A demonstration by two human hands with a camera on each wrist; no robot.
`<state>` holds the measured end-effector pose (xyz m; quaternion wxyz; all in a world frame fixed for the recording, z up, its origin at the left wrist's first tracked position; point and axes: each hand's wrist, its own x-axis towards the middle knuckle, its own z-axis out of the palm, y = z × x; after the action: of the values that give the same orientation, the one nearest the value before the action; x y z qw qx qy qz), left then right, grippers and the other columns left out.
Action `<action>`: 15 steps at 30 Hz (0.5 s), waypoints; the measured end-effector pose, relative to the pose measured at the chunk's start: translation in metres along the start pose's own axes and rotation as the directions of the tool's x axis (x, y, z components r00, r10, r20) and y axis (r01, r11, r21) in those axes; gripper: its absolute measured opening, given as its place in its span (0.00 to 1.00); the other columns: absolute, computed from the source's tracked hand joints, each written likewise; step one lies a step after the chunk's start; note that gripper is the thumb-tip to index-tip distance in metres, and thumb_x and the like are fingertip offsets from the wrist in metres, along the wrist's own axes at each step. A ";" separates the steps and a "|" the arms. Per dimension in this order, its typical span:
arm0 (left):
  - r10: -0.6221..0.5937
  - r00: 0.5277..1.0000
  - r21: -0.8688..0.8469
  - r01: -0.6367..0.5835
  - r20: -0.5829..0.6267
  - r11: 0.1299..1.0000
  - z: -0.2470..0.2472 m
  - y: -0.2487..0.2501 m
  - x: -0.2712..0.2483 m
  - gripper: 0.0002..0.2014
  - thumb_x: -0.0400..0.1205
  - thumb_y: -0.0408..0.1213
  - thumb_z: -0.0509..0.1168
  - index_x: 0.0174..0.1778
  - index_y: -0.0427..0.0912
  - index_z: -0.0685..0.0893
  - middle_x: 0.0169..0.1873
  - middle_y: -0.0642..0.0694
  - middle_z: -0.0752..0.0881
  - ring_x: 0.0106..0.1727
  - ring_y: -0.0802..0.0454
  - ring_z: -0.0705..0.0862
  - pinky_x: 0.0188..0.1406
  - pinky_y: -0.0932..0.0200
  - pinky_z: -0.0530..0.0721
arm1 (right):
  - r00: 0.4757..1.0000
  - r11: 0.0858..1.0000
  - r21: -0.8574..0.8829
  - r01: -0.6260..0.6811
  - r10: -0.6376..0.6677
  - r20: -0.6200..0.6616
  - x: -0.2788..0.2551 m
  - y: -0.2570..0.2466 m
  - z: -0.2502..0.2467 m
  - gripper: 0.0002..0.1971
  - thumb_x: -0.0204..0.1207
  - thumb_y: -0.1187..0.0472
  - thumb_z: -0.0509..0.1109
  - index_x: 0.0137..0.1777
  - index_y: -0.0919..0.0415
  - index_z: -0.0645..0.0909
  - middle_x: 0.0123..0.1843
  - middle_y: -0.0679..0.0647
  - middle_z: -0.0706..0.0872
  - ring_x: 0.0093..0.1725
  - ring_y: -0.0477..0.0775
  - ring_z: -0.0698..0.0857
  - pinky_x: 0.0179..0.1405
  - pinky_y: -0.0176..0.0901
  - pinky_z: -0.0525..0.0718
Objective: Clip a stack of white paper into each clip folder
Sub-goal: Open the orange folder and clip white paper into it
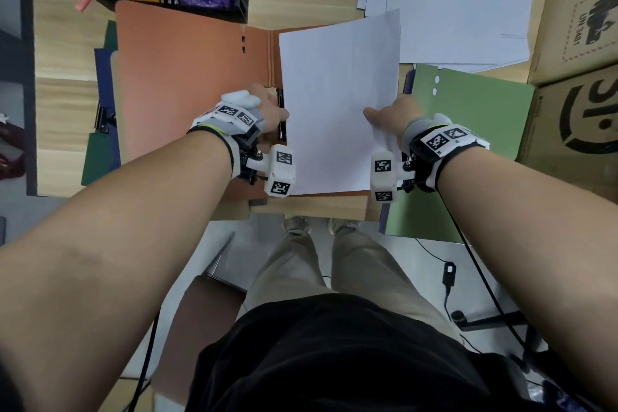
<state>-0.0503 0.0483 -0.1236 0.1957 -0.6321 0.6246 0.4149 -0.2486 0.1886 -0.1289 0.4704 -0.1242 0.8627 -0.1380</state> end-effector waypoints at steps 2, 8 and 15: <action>-0.005 1.000 -0.016 0.005 0.010 1.000 0.000 -0.002 0.002 0.09 0.74 0.38 0.73 0.44 0.46 0.80 0.42 0.45 0.84 0.45 0.44 0.86 0.55 0.46 0.87 | 1.000 1.000 -0.020 -0.003 0.003 0.008 0.004 0.000 0.003 0.22 0.78 0.50 0.74 0.64 0.64 0.79 0.60 0.58 0.86 0.63 0.61 0.85 0.60 0.45 0.83; -0.004 1.000 -0.085 0.003 -0.007 0.996 0.003 -0.005 0.003 0.15 0.74 0.37 0.72 0.55 0.37 0.85 0.49 0.38 0.90 0.49 0.40 0.90 0.53 0.42 0.89 | 0.999 0.991 -0.131 -0.006 -0.001 -0.053 0.006 -0.006 0.006 0.24 0.83 0.50 0.65 0.71 0.69 0.73 0.54 0.55 0.81 0.63 0.59 0.84 0.48 0.39 0.77; -0.007 1.000 -0.079 0.007 -0.006 0.997 0.002 -0.003 -0.004 0.23 0.68 0.45 0.73 0.57 0.40 0.82 0.48 0.39 0.88 0.49 0.41 0.88 0.53 0.42 0.89 | 0.999 0.988 -0.155 0.008 -0.013 -0.030 0.012 -0.010 0.015 0.23 0.78 0.49 0.69 0.65 0.65 0.75 0.48 0.53 0.79 0.54 0.57 0.83 0.47 0.43 0.76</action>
<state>-0.0473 0.0531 -0.1224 0.1702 -0.6427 0.6060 0.4367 -0.2413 0.1739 -0.1423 0.4453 -0.1628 0.8772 -0.0752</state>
